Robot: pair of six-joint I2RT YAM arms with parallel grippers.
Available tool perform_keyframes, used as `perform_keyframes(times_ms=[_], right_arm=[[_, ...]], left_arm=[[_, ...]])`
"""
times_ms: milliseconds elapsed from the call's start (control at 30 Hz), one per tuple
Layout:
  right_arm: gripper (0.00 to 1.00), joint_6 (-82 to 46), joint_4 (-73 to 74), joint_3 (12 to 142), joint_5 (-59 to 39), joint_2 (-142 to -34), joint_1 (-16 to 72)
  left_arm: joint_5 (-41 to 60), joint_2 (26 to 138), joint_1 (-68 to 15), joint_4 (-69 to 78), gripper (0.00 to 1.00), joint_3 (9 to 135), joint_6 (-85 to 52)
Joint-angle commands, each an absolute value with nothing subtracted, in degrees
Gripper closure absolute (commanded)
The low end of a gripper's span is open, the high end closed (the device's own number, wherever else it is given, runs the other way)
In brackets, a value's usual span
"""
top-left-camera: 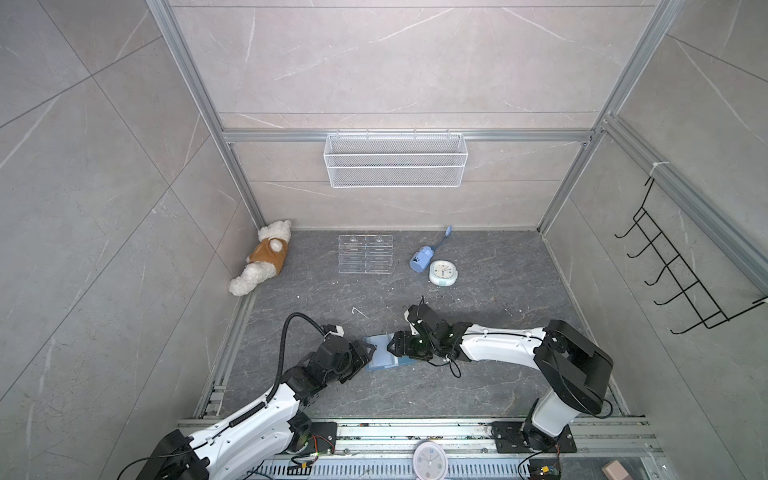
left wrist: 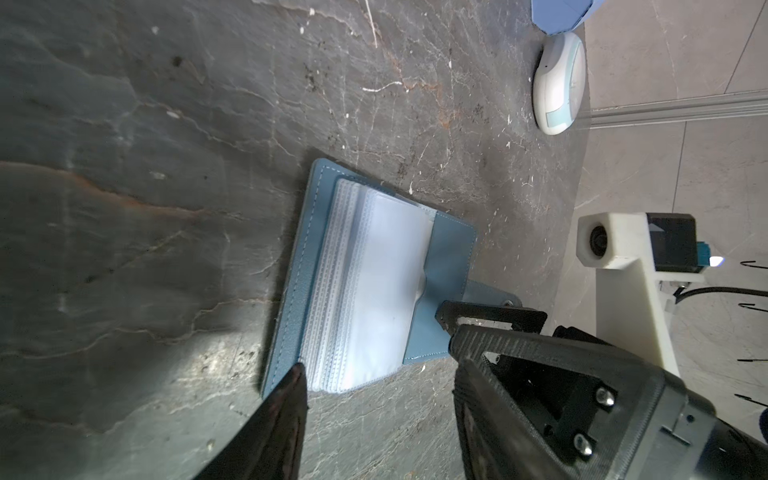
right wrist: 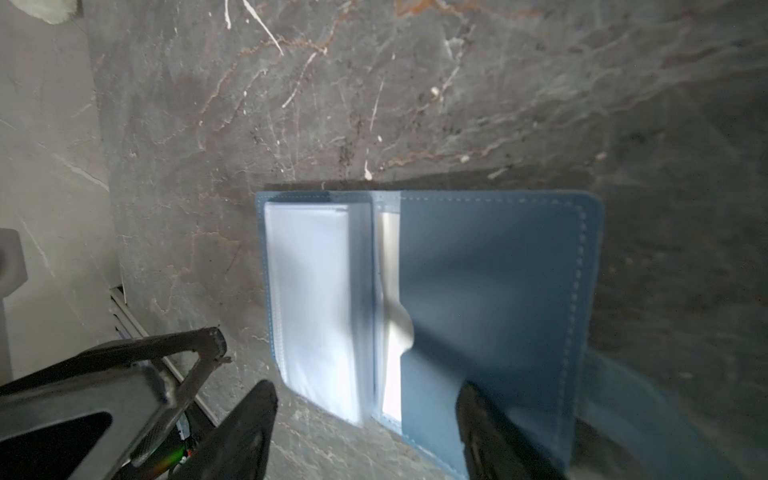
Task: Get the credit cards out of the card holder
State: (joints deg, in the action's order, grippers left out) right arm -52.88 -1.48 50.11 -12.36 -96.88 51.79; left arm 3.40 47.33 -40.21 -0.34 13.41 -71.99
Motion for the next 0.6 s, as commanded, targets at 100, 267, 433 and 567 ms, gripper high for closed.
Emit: perform_keyframes(times_ms=[100, 267, 433, 567], right_arm=[[0.34, -52.4, -3.2, 48.8, -10.1, -98.4, 51.6], [0.34, -52.1, -3.8, 48.3, -9.8, -99.0, 51.3], [0.33, -51.9, -4.0, 47.7, -9.8, -99.0, 51.1], [0.34, -51.5, -3.9, 47.7, -10.1, -98.9, 51.0]], left_arm=[[8.4, 48.6, -37.0, 4.2, 0.39, 11.9, -72.4], [10.6, 50.1, -35.2, 6.6, 0.33, 10.8, -71.7], [13.1, 52.6, -33.8, 12.7, 0.27, 8.1, -72.0], [13.5, 54.4, -33.3, 13.9, 0.25, 7.8, -71.0]])
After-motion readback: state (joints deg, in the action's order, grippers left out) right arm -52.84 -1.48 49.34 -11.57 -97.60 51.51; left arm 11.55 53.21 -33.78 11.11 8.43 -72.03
